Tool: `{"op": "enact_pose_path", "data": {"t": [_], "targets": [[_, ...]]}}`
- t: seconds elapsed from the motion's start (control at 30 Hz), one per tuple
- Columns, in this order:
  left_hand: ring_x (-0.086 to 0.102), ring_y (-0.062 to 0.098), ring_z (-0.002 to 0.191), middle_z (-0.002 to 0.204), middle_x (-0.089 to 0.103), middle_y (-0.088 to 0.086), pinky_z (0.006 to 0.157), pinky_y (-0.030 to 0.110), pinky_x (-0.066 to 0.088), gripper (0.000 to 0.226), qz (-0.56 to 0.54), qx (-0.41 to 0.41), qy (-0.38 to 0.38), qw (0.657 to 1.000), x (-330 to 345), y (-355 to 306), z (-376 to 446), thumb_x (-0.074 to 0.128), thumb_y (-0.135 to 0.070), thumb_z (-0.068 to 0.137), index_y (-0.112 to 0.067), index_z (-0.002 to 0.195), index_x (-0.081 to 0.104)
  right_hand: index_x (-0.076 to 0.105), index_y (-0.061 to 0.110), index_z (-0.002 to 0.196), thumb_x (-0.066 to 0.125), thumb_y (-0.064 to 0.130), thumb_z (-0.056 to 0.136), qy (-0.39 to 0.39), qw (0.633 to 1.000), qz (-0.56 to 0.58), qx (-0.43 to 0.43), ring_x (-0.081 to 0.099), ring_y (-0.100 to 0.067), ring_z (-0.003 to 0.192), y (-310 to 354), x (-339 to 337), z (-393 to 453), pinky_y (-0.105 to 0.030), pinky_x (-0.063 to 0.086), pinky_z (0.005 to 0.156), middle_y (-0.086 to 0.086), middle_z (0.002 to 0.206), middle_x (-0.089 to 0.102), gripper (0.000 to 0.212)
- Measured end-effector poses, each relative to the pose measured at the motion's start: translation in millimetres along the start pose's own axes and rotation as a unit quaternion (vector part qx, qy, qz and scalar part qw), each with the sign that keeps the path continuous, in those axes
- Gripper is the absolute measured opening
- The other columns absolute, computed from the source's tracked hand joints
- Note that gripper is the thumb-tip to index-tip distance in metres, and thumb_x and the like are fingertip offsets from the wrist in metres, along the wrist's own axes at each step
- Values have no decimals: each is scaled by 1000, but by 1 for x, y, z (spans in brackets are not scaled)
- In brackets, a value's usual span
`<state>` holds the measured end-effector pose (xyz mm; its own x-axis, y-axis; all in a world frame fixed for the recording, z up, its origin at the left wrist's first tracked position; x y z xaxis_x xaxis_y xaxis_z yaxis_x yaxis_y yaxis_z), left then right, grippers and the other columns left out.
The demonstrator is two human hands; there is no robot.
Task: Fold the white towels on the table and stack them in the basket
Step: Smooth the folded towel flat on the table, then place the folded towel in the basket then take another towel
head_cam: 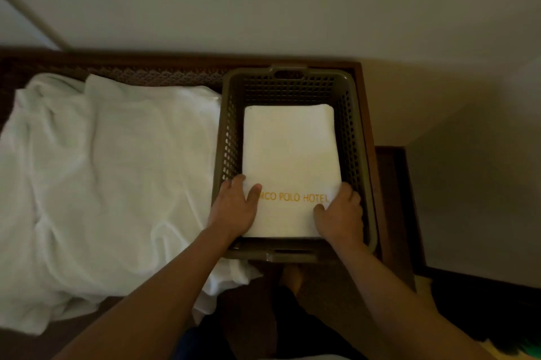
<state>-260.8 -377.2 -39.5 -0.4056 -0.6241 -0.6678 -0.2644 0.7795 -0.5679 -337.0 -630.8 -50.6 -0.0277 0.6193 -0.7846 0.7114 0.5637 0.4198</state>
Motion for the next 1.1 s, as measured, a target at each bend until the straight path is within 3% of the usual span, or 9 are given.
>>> {"op": "enact_pose_path", "data": {"t": [0.07, 0.13, 0.23, 0.37, 0.53, 0.67, 0.87, 1.0, 1.1], "targets": [[61, 19, 112, 134, 57, -1, 97, 42, 53, 42, 15, 50, -22, 998, -28, -1, -17, 50, -50, 101, -26, 136, 54, 33, 14, 150, 66, 32, 90, -13, 999, -8, -44, 41, -39, 133, 31, -4, -21, -52, 43, 105, -13, 152, 31, 70], [62, 15, 105, 129, 60, -4, 92, 37, 55, 33, 14, 67, -23, 997, -54, 13, -33, 55, -41, 101, -27, 130, 59, 38, 20, 147, 63, 33, 91, 12, 996, 2, -88, 46, -35, 130, 69, 5, -45, -52, 42, 105, -9, 155, 30, 63], [62, 11, 105, 133, 59, -8, 91, 31, 53, 31, 2, 79, -12, 997, -88, 48, -53, 57, -37, 101, -27, 130, 61, 43, 26, 142, 60, 35, 92, 60, 988, 4, -143, 53, -30, 123, 128, 30, -85, -51, 44, 103, -3, 151, 36, 53], [61, 9, 105, 135, 57, -8, 94, 32, 52, 29, -3, 83, -35, 996, -156, 117, -78, 58, -34, 101, -28, 129, 61, 50, 28, 136, 57, 33, 94, 96, 973, 17, -209, 54, -25, 122, 205, 79, -158, -49, 44, 106, 2, 145, 43, 43], [61, 12, 107, 137, 56, -7, 96, 30, 50, 30, -8, 60, -76, 995, -230, 204, -105, 57, -32, 101, -25, 131, 61, 55, 27, 127, 58, 29, 92, 133, 961, 31, -240, 62, -15, 92, 267, 150, -230, -44, 50, 98, 2, 137, 51, 35], [61, 11, 108, 139, 55, -7, 96, 29, 50, 30, -8, 44, -76, 996, -261, 250, -116, 57, -34, 101, -26, 130, 61, 57, 26, 127, 60, 29, 92, 146, 953, 27, -263, 61, -6, 83, 293, 181, -263, -37, 51, 91, 3, 134, 54, 35], [60, 8, 104, 134, 57, -10, 92, 25, 50, 25, -27, 62, -66, 996, -279, 260, -92, 58, -32, 101, -29, 125, 62, 59, 23, 127, 61, 25, 94, 143, 957, 28, -250, 56, -2, 84, 307, 191, -254, -24, 41, 80, 3, 135, 56, 34], [61, 7, 102, 132, 57, -12, 92, 25, 51, 23, -30, 82, -50, 995, -282, 243, -52, 58, -30, 101, -28, 124, 63, 60, 21, 128, 61, 22, 95, 142, 962, 39, -229, 54, -7, 109, 317, 196, -222, -20, 37, 90, 1, 136, 58, 33], [60, 7, 102, 132, 57, -12, 94, 27, 51, 24, -19, 104, -30, 994, -286, 225, -7, 58, -29, 101, -28, 124, 63, 60, 20, 128, 61, 20, 96, 139, 966, 51, -214, 55, -13, 117, 332, 203, -187, -19, 36, 90, -1, 136, 58, 32]]}}
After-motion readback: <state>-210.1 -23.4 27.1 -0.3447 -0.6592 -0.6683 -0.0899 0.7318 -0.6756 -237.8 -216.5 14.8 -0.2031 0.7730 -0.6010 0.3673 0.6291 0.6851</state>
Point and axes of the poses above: each hand's wrist, its own z-axis towards the middle knuckle, its own x-axis out of the palm, y = z × x, the point moved 8 cm from there along z, towards the middle knuckle
